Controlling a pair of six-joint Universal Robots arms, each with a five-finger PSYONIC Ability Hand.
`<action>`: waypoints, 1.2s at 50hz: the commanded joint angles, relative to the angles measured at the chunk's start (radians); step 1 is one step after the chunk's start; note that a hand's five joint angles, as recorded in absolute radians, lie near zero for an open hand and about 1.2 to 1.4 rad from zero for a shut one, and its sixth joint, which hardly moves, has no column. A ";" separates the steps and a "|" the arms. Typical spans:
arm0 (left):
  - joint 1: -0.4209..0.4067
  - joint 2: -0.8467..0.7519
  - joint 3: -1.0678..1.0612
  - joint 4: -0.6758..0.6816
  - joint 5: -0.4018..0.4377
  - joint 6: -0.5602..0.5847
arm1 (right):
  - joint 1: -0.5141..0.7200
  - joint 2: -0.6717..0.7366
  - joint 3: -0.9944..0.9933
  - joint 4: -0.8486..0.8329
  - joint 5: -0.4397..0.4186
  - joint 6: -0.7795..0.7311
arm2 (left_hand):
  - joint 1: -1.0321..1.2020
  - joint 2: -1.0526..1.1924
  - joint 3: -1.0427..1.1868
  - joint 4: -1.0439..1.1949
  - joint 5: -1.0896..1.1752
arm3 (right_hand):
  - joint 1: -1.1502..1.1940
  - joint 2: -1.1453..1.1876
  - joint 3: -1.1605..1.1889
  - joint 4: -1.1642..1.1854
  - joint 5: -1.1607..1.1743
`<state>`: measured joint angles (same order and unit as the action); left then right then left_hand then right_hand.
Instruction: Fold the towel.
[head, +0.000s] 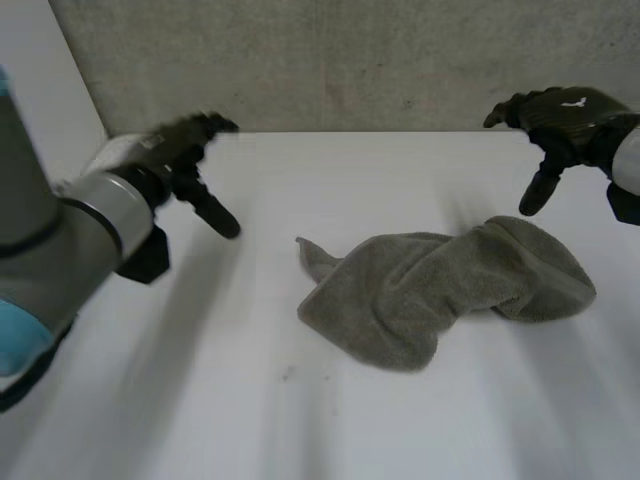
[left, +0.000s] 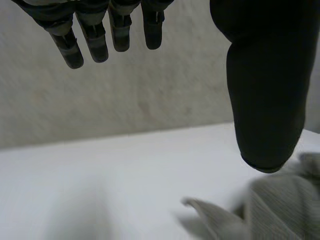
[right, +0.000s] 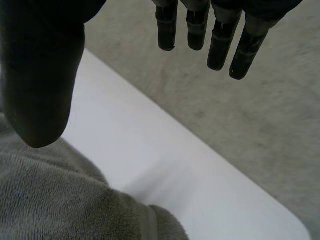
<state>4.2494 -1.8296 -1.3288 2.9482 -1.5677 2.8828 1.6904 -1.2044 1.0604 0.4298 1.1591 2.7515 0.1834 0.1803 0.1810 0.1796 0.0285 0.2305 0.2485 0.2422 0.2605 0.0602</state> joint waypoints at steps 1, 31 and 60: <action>-0.106 -0.204 0.006 0.084 0.029 -0.042 | 0.009 0.233 -0.192 0.081 -0.061 -0.074 | 0.042 0.045 0.044 0.046 0.022 | -0.056 -0.074 -0.068 -0.086 -0.060; -0.241 -0.671 0.341 0.160 -0.071 -0.039 | 0.120 0.316 0.090 -0.155 0.001 -0.257 | 0.955 0.959 0.958 0.959 0.936 | 0.944 0.926 0.932 0.914 0.939; -0.201 -0.031 -0.094 0.141 -0.012 0.278 | 0.212 -0.274 0.618 -0.088 -0.049 -0.164 | 1.213 1.216 1.215 1.217 1.193 | 1.166 1.148 1.154 1.136 1.162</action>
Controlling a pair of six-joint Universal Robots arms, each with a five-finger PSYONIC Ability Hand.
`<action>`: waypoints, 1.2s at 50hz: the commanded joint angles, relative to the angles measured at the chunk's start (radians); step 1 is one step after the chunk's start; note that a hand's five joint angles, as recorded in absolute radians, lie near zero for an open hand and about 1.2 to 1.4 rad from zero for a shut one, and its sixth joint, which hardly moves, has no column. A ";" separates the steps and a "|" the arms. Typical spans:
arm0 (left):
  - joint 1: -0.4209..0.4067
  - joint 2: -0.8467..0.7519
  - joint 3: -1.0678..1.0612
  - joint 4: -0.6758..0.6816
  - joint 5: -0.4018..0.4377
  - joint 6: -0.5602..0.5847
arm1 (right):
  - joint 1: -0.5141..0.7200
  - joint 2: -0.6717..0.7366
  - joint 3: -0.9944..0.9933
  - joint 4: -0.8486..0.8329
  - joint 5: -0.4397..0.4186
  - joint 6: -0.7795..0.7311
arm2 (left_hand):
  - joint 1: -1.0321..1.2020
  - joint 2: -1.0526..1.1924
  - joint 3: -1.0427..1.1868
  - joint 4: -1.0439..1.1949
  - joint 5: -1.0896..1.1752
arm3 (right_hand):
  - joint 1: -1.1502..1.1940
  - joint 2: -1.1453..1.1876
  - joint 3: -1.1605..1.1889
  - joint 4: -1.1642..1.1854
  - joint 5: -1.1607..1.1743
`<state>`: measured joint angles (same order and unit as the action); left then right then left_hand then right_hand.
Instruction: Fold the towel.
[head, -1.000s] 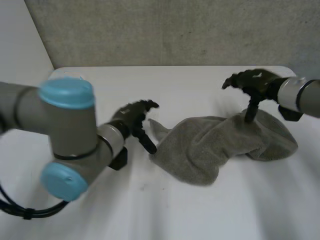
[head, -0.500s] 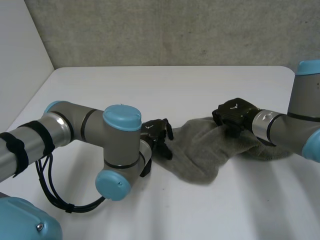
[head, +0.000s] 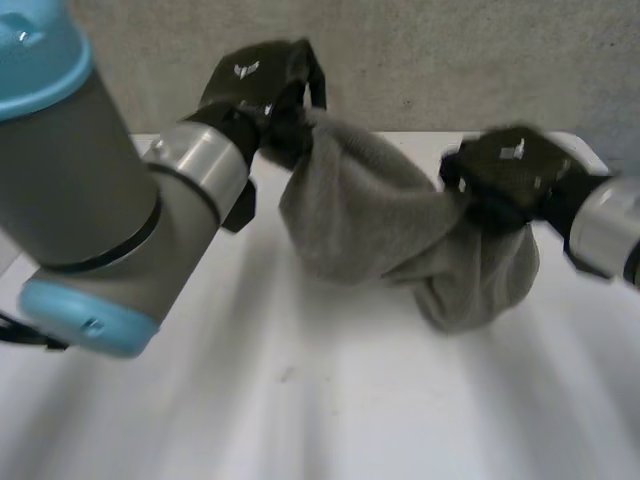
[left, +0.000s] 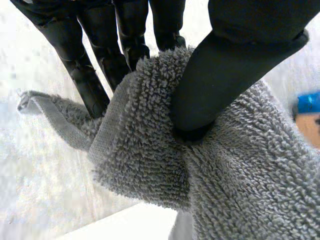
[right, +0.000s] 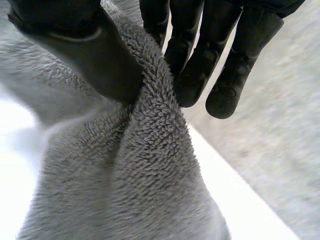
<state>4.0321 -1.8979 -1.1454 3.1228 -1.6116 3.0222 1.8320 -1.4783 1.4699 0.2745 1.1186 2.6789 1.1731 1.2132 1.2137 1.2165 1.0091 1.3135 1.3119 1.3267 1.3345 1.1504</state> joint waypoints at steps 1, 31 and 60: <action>0.016 0.037 -0.346 -0.029 0.032 0.179 | 0.119 0.028 0.263 0.081 -0.003 -0.131 | 0.223 0.183 0.183 0.180 0.213 | 0.083 0.084 0.070 0.062 0.071; 0.099 0.350 -0.720 0.002 0.032 0.290 | 0.093 0.272 -0.204 0.135 -0.010 0.154 | -0.792 -0.832 -0.833 -0.836 -0.803 | -0.803 -0.801 -0.816 -0.824 -0.814; 0.169 0.445 -0.979 0.190 0.349 0.294 | 0.237 0.606 -0.407 0.215 0.208 -0.091 | -0.810 -0.850 -0.851 -0.853 -0.820 | -0.489 -0.488 -0.503 -0.510 -0.501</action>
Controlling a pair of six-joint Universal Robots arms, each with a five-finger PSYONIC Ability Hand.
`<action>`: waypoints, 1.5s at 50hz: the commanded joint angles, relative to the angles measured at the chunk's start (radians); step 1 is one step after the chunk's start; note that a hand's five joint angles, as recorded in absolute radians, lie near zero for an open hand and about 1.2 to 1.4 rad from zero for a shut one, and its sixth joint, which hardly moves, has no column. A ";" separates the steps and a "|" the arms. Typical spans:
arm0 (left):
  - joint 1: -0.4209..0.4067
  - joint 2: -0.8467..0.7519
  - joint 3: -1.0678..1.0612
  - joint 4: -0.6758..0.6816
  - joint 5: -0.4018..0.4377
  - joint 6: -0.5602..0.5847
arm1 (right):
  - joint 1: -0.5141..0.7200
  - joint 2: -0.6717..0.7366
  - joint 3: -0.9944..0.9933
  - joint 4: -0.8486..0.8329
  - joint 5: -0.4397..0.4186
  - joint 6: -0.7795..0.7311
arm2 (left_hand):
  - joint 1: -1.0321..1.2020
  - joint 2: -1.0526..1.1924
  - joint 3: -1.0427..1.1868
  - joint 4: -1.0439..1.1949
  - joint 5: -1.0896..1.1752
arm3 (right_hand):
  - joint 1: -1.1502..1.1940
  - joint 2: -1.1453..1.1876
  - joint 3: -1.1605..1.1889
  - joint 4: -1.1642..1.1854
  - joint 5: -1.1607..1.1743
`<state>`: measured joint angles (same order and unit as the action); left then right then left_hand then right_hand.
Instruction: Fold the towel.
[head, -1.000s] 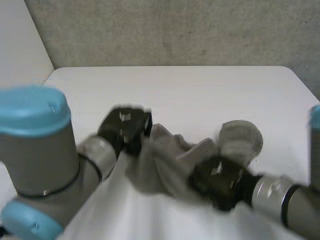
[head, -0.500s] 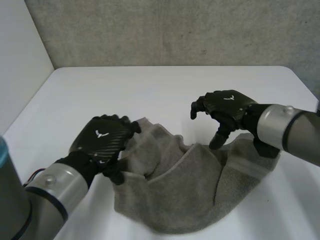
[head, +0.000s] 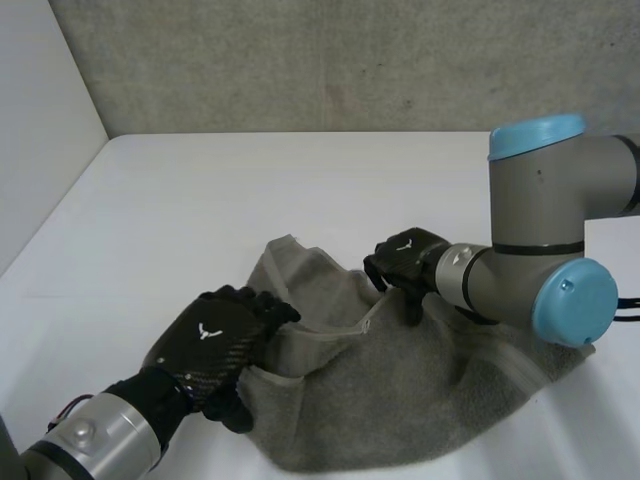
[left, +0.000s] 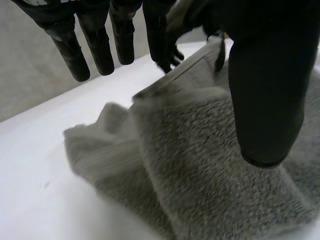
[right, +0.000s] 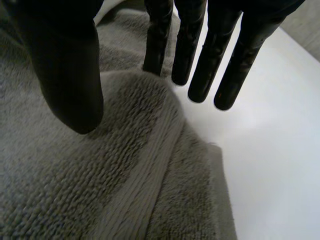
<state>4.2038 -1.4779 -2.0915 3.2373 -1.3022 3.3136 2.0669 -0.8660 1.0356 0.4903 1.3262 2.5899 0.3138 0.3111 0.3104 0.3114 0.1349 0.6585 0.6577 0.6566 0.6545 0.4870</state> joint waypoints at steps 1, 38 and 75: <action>-0.002 0.025 -0.033 0.076 0.040 0.003 | 0.002 -0.007 0.027 -0.001 0.001 -0.002 | 0.049 0.052 0.053 0.052 0.054 | 0.166 0.167 0.168 0.170 0.163; -0.013 -0.142 -0.038 0.145 0.169 0.283 | -0.275 -0.488 0.613 -0.188 -0.035 0.003 | 0.361 0.363 0.364 0.363 0.365 | 0.738 0.739 0.740 0.742 0.735; 0.034 -0.326 0.947 0.312 -0.365 0.008 | -0.249 -0.579 0.159 -0.843 0.051 0.176 | 1.083 1.085 1.086 1.085 1.087 | 0.738 0.739 0.740 0.742 0.735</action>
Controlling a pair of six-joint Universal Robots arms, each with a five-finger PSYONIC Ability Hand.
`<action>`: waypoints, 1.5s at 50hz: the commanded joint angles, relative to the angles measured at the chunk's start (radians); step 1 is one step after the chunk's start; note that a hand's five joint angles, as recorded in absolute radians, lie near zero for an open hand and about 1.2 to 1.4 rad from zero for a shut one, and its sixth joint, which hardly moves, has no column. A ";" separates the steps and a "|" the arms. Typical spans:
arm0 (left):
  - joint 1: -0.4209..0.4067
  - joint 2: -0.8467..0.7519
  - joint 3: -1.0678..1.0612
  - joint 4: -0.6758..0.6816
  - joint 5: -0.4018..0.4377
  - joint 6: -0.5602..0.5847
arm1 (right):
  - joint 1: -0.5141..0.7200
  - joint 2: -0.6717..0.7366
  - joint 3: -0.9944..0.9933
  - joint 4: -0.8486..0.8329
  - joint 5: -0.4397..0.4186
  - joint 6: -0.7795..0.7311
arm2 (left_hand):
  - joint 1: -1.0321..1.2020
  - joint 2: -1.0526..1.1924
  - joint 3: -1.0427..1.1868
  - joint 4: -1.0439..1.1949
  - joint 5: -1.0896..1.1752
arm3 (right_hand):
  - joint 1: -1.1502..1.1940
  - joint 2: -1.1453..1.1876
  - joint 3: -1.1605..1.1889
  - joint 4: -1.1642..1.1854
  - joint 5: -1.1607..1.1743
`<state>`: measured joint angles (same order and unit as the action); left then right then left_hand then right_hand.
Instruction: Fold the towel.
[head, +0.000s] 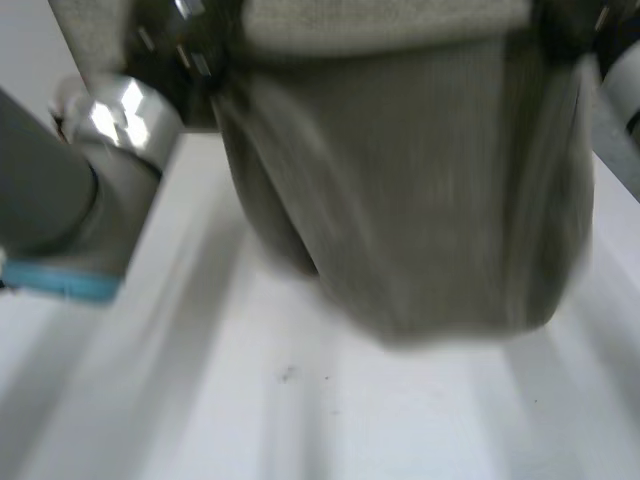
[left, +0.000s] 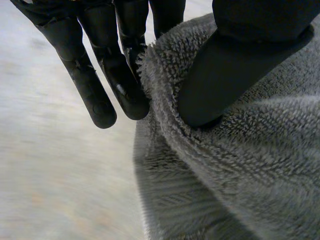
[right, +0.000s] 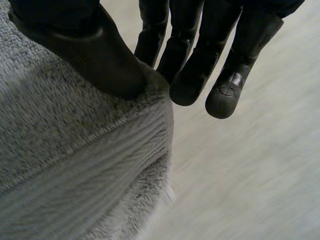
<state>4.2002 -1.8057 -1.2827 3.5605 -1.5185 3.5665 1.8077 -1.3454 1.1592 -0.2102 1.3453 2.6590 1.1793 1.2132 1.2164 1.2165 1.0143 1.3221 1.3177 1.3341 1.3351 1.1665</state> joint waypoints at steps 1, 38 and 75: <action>0.038 0.002 0.138 -0.011 -0.149 -0.245 | 0.010 -0.100 0.036 -0.143 0.032 0.107 | 0.217 0.183 0.180 0.180 0.207 | 0.074 0.079 0.062 0.061 0.055; 0.055 -0.043 -0.604 -0.035 -0.086 -0.135 | 0.102 0.158 0.571 0.055 -0.008 -0.096 | -0.561 -0.595 -0.598 -0.598 -0.570 | 0.074 0.079 0.062 0.061 0.055; 0.313 -0.007 -0.727 -0.127 0.422 0.419 | 0.102 0.158 0.602 0.045 -0.014 -0.096 | -0.581 -0.615 -0.618 -0.618 -0.591 | 0.074 0.079 0.062 0.061 0.055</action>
<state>4.5040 -1.7917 -2.0174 3.4407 -1.0914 3.9457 1.9098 -1.1906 1.7611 -0.1653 1.3319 2.5633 0.5156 0.5130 0.5143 0.5139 0.3422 1.3223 1.3361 1.3341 1.3351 1.1803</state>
